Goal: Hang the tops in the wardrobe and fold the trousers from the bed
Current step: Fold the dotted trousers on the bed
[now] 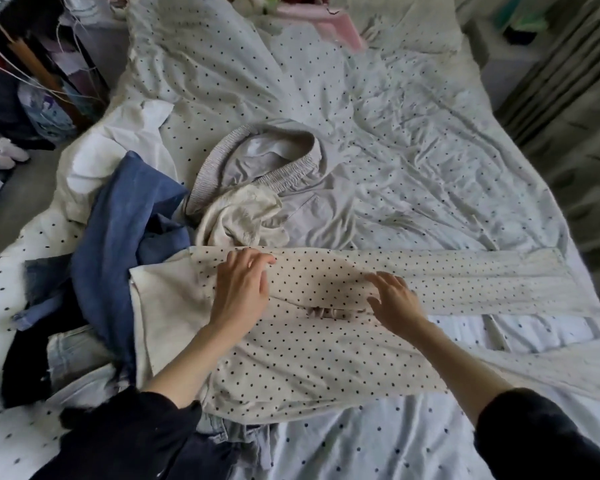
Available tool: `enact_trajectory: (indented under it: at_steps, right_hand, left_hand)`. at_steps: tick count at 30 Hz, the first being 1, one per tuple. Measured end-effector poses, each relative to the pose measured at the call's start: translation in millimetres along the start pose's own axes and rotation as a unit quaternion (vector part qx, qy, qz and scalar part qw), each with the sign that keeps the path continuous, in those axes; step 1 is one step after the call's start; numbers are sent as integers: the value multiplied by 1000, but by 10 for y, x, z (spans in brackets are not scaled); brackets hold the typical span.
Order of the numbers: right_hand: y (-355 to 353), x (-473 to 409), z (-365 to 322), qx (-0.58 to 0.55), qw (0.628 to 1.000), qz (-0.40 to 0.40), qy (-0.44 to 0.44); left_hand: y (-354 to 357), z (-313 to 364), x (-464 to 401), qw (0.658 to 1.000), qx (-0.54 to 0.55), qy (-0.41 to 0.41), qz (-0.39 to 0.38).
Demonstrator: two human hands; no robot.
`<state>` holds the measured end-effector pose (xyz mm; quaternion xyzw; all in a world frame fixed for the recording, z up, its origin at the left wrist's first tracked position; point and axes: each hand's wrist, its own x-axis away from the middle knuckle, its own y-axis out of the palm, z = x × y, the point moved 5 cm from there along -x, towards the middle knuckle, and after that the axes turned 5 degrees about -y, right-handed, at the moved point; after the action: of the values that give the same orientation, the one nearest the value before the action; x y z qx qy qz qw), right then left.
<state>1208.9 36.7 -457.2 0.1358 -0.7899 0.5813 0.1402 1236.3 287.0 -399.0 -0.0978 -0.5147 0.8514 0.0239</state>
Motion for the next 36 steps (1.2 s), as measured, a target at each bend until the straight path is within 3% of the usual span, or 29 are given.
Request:
enact_trajectory:
  at_steps: [5,8,10,13,16,18,20,22,23,24,27,28,30,33,36]
  right_hand:
    - [-19,188,1073,65,998,-2,0]
    - [20,165,1519,110,994,-7,-25]
    - [36,158,1794,125,989,34,-65]
    - [-162,121,2062,47,985,146,-85]
    - [-504,45,2192,-19,969,224,-104]
    - [-688,40,2197,-57,958,250,-129]
    - [-664,53,2173,-56,974,171,-136]
    - [-467,88,2203,-7,993,50,-109]
    - [-400,88,2252,8,995,29,-98]
    - [-401,62,2290,6,995,37,-93]
    - [-527,-221,2426,-31,985,141,-99]
    - [-542,-363,2469,-29,985,140,-99]
    - [-500,-630,2553,-3,993,76,-87]
    - [-360,-930,2663,-2,998,-34,-58]
    - [-342,-1134,2680,-51,996,-50,-60]
  left_hand:
    - [944,841,109,985,-59,84,-138]
    - [1418,1143,135,967,-130,76,-208]
    - [1584,1328,121,976,-116,46,-179]
    - [1488,1431,0,996,-42,-18,-70]
    - [1283,1498,-197,998,-9,-66,11]
    - [1211,1580,-283,995,16,-98,24]
    - [1300,1616,-272,991,3,-124,-58]
    - [1462,1584,-151,965,-59,-160,-200]
    - [1514,1562,-79,954,-77,-168,-237]
    - [1532,1560,-48,953,-77,-167,-240]
    - [1510,1574,-233,980,-72,-119,-139]
    - [1539,1563,-350,986,-70,-96,-115]
    - [1651,1551,-582,988,-77,-47,-124]
    - [1953,1502,-810,972,-85,-34,-217]
    - [2170,1438,-1018,963,-83,-62,-250]
